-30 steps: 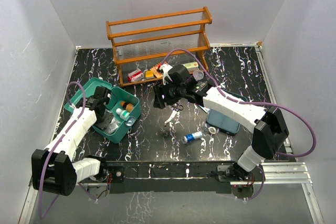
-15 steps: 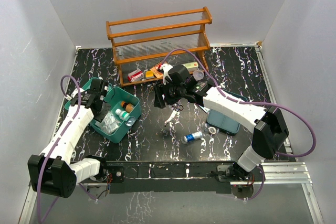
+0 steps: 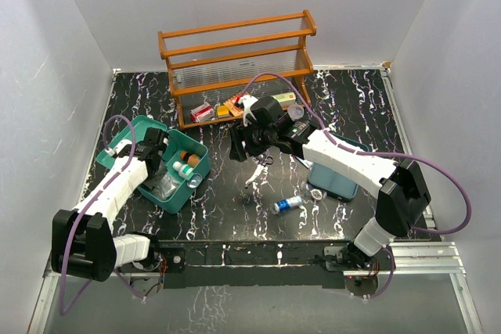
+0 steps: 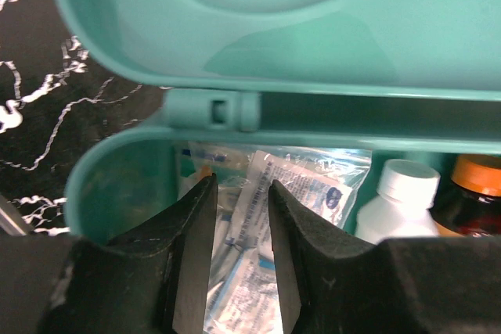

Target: Organize the medicine kit

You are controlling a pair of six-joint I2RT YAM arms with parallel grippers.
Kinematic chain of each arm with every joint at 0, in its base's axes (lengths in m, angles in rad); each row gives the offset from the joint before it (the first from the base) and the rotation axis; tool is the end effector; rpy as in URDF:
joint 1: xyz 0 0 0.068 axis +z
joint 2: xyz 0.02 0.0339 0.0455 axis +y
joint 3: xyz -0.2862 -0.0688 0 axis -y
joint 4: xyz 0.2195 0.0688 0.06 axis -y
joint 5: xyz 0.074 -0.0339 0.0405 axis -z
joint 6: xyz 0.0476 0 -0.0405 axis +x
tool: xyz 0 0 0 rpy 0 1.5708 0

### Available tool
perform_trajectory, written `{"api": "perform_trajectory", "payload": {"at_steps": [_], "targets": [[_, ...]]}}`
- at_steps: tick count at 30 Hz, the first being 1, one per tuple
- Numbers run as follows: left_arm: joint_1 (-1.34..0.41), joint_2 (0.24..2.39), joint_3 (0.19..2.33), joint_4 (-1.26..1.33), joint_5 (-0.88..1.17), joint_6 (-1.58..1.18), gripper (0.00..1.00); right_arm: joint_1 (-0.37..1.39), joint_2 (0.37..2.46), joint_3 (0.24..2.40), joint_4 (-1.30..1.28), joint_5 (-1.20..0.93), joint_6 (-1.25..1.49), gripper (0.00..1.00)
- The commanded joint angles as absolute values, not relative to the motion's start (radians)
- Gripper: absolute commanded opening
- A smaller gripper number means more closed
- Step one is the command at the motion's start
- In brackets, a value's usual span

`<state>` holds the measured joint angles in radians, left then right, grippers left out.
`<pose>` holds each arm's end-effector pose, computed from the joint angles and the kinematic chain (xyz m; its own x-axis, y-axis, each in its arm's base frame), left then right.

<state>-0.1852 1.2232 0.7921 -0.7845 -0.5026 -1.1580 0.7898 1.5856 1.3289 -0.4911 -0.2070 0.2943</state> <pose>0.1883 -0.0119 0.2369 -0.3667 -0.7480 -0.5532 -0.8455 0.5161 -0.1374 0.2325 0.2485 0.3200 -0.6905 -0.2934 -0.6611 -0.6278 0.6970 0.3464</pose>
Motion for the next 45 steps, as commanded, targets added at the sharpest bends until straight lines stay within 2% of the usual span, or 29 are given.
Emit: {"api": "perform_trajectory", "payload": {"at_steps": [1,11,19,23,28,31,36,39,45], "targets": [[-0.182,1.221,0.781,-0.897,-0.602,-1.235,0.3,0.787,1.57,1.338,-0.458,-0.193,0.296,0.58],[-0.181,1.193,0.886,-0.928,-0.579,-1.189,0.32,0.787,1.57,1.355,-0.457,-0.161,0.305,0.58],[-0.182,1.117,1.044,-0.96,-0.596,-1.106,0.39,0.759,1.529,1.331,-0.456,0.072,0.44,0.59],[-0.182,1.071,1.096,-0.853,-0.552,-0.966,0.42,0.695,1.524,1.309,-0.453,0.11,0.515,0.6],[-0.182,0.995,1.099,-0.595,-0.383,-0.736,0.51,0.6,1.554,1.287,-0.424,0.069,0.568,0.61],[-0.182,0.968,1.075,-0.388,-0.133,-0.575,0.56,0.567,1.584,1.285,-0.392,0.046,0.575,0.6],[-0.182,0.982,1.052,-0.169,0.219,-0.509,0.65,0.535,1.638,1.293,-0.348,0.029,0.577,0.6],[-0.182,1.014,1.067,-0.14,0.301,-0.492,0.67,0.528,1.675,1.296,-0.314,0.01,0.568,0.59],[-0.182,1.039,1.075,-0.139,0.301,-0.484,0.78,0.528,1.795,1.32,-0.245,-0.053,0.549,0.58]]}}
